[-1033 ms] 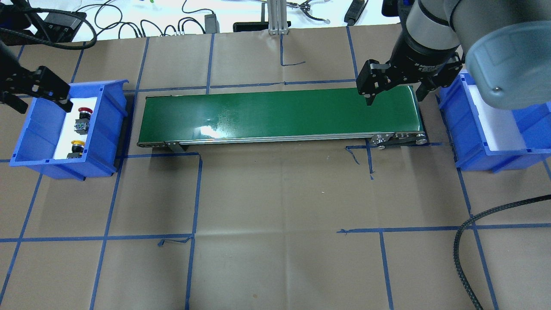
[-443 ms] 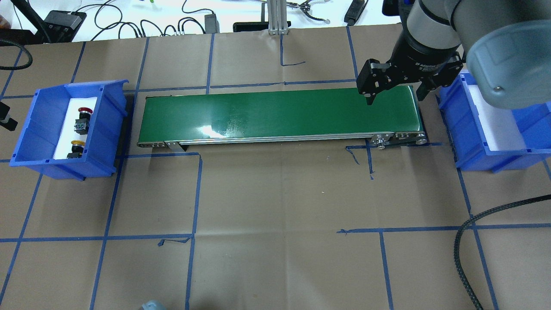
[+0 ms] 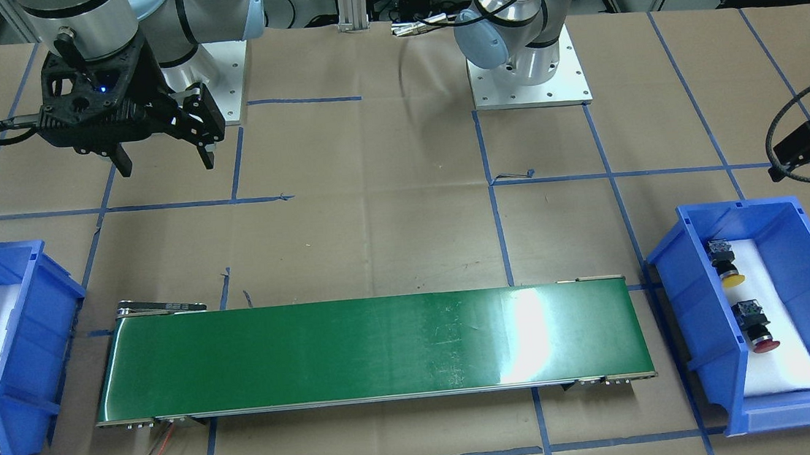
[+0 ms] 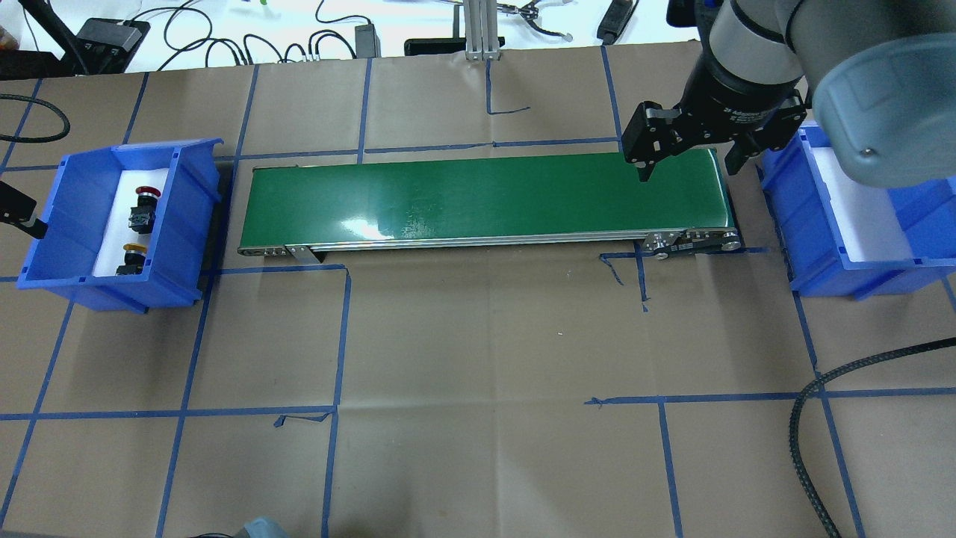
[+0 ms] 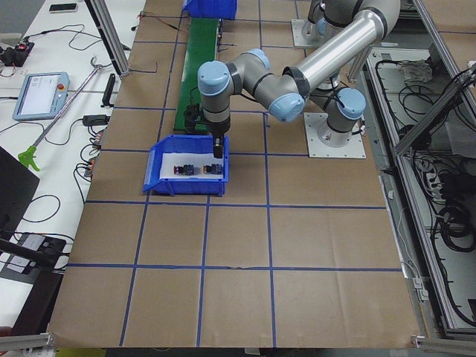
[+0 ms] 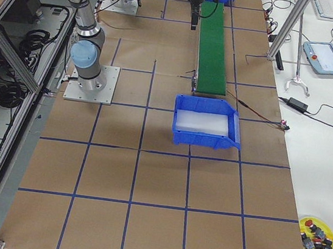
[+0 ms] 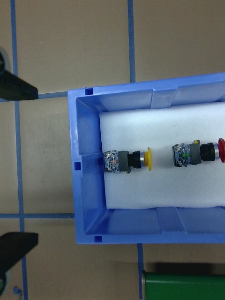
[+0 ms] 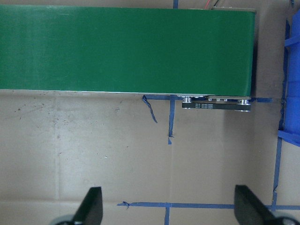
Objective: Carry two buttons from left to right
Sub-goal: 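Lower the left gripper over the yellow-capped button in the bin, then close the left gripper on the yellow-capped button and lift it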
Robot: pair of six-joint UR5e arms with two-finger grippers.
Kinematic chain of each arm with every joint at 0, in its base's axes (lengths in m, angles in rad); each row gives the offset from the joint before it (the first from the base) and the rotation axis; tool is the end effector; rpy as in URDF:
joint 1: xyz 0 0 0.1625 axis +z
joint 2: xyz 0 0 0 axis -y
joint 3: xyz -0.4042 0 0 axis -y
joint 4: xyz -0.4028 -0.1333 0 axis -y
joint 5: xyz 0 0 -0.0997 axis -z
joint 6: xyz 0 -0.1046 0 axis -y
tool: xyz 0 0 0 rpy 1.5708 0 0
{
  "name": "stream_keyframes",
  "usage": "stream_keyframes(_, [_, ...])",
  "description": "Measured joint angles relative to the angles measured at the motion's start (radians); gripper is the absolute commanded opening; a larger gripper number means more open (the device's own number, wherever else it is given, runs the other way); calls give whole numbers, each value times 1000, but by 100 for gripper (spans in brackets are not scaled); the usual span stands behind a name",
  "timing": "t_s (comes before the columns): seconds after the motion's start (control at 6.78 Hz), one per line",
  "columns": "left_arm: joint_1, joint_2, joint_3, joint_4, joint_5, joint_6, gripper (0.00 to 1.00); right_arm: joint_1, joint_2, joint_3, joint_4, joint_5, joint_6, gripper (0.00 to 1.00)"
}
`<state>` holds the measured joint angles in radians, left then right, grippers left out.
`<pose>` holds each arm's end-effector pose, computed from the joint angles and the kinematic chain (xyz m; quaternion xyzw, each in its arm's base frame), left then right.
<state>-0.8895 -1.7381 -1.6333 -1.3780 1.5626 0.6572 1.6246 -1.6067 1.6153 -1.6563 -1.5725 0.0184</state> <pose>0.2455 -0.5158 0.3611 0.0121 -0.9997 -0.0120 0.0147 0.1596 -0.4878 0.4663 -0.0177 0.9991 -0.0384 0.0005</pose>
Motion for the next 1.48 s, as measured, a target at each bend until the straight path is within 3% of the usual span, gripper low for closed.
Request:
stream_keyframes(0.59, [-51, -74, -146, 305, 0, -80, 100, 0, -5, 10, 4, -6, -3, 100])
stream_keyframes(1.18, [-57, -141, -277, 517, -1, -81, 100, 4, 0, 15, 3, -12, -13, 100])
stream_keyframes(1.33, [-55, -159, -287, 534, -1, -80, 97, 3, 1, 15, 2, -13, -14, 100])
stream_keyframes(1.48, [-55, -178, -291, 544, -1, -80, 76, 3, 1, 16, 1, -14, -15, 100])
